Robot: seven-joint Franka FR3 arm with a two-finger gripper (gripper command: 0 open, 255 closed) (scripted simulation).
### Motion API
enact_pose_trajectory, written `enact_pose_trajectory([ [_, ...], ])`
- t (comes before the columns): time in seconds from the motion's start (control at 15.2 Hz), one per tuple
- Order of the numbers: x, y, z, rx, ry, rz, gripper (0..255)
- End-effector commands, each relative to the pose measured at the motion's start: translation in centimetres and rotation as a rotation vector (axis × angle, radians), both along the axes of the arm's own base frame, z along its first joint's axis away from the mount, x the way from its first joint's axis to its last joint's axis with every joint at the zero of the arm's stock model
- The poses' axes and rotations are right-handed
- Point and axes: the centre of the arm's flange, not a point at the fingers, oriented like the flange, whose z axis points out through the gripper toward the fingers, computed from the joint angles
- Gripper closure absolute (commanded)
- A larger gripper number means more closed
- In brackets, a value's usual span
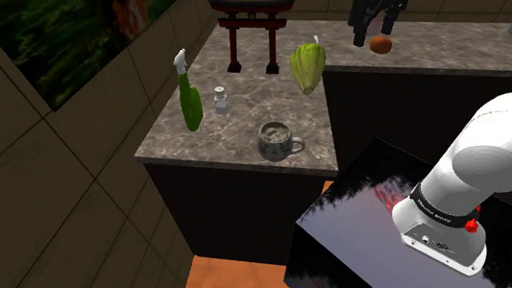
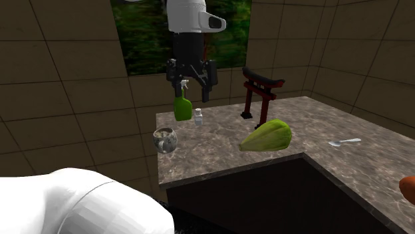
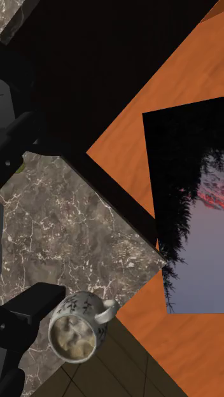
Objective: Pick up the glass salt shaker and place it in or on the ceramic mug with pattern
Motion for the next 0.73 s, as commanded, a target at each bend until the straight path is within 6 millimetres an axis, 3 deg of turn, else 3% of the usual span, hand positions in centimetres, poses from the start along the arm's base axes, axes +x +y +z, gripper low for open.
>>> enact_pose_trajectory([
  [0.0, 0.0, 0.0, 0.0, 0.000, 0.000, 0.000, 0],
  [0.66, 10.7, 4.2, -5.7, 0.019, -0.018, 0.028, 0],
])
